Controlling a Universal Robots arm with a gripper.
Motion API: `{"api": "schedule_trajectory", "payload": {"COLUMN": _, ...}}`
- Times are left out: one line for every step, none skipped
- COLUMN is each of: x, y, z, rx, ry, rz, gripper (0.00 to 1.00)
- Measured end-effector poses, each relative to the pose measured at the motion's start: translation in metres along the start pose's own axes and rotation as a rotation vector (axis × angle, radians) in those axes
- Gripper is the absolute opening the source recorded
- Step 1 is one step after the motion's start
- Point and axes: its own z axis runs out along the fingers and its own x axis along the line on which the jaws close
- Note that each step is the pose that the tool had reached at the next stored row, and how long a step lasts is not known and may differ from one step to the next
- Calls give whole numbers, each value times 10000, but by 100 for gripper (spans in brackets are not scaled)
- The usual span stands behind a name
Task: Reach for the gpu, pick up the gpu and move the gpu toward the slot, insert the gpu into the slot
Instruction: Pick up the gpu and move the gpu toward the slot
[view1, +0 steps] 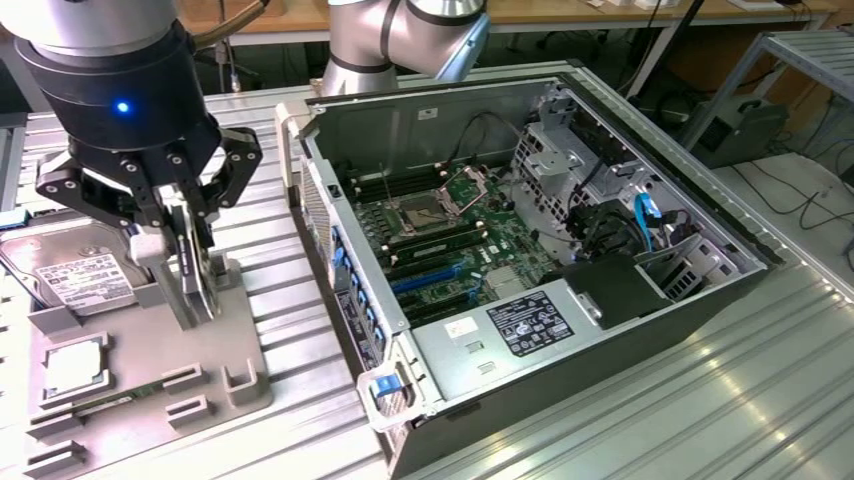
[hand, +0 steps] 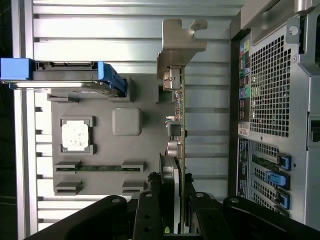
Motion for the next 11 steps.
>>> {"api": "schedule_trajectory", "payload": {"x": 0, "y": 0, "z": -5, "rx": 0, "ry": 1, "rz": 0, "gripper": 27}}
{"api": "schedule_trajectory", "payload": {"x": 0, "y": 0, "z": -10, "rx": 1, "ry": 1, "rz": 0, "gripper": 27}}
{"api": "schedule_trajectory", "payload": {"x": 0, "y": 0, "z": -14, "rx": 0, "ry": 1, "rz": 0, "gripper": 27}}
{"api": "schedule_trajectory", "payload": {"x": 0, "y": 0, "z": -18, "rx": 0, "ry": 0, "rz": 0, "gripper": 27}}
{"api": "schedule_trajectory", "payload": {"x": 0, "y": 0, "z": -23, "rx": 0, "ry": 0, "rz": 0, "gripper": 27}}
{"api": "schedule_trajectory", "payload": {"x": 0, "y": 1, "z": -28, "rx": 0, "ry": 0, "rz": 0, "gripper": 27}}
{"api": "schedule_trajectory", "payload": {"x": -1, "y": 1, "z": -33, "rx": 0, "ry": 0, "rz": 0, "gripper": 27}}
{"api": "schedule_trajectory", "payload": {"x": -1, "y": 1, "z": -39, "rx": 1, "ry": 1, "rz": 0, "gripper": 27}}
{"api": "schedule_trajectory", "payload": {"x": -1, "y": 1, "z": -43, "rx": 0, "ry": 0, "rz": 0, "gripper": 27}}
{"api": "schedule_trajectory", "payload": {"x": -1, "y": 1, "z": -48, "rx": 1, "ry": 1, "rz": 0, "gripper": 27}}
{"api": "schedule_trajectory", "payload": {"x": -1, "y": 1, "z": -52, "rx": 1, "ry": 1, "rz": 0, "gripper": 27}}
